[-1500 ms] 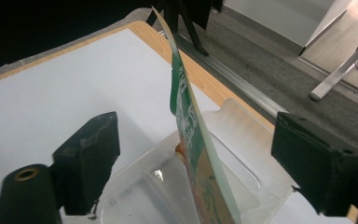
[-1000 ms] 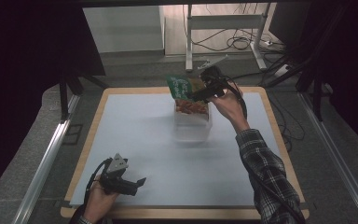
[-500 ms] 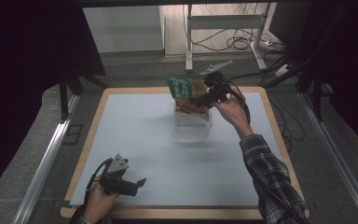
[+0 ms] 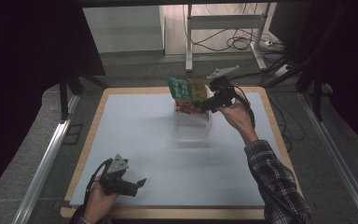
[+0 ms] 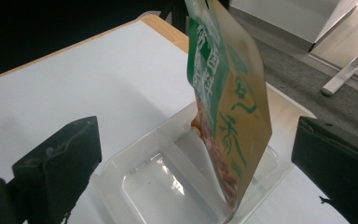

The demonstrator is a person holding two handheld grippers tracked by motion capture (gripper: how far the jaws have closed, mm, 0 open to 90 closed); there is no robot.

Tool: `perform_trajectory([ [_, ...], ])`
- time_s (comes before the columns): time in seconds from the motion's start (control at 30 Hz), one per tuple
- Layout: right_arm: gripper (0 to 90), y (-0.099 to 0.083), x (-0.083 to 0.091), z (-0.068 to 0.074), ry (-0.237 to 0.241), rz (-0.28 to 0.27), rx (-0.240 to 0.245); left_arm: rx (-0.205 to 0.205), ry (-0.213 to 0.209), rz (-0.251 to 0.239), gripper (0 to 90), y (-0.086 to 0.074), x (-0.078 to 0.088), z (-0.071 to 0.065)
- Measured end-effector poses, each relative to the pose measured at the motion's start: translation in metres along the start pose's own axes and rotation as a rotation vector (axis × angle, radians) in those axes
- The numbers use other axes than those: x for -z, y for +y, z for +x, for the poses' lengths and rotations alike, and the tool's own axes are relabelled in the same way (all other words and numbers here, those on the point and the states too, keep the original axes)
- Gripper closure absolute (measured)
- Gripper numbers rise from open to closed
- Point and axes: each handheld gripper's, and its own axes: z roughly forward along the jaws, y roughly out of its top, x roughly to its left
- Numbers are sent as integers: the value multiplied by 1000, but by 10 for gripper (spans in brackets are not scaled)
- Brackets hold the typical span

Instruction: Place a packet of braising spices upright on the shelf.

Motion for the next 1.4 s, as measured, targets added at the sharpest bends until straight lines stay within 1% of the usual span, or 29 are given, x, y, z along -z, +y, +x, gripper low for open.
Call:
perform_trajectory([
  [0.2, 0, -8, 5, 2, 6, 3, -9, 3, -9, -4, 0, 0, 0, 0],
  [0.27, 0, -11, 8, 4, -5, -3, -7, 5, -12, -5, 0, 0, 0, 0],
  [0.47, 0, -22, 15, 8, 2, -17, -9, 14, -14, -14, 0, 0, 1, 1],
  [0.67, 0, -33, 20, 13, 9, -26, -14, 14, -12, -17, 0, 0, 1, 1],
  [1.17, 0, -72, 31, 25, 7, -34, -41, 11, -12, -12, 0, 0, 1, 0],
  [1.33, 0, -86, 35, 31, 2, -26, -32, 10, -14, -11, 0, 0, 0, 0],
  [1.4, 0, -91, 37, 34, 5, -23, -36, 9, -14, -10, 0, 0, 0, -1],
])
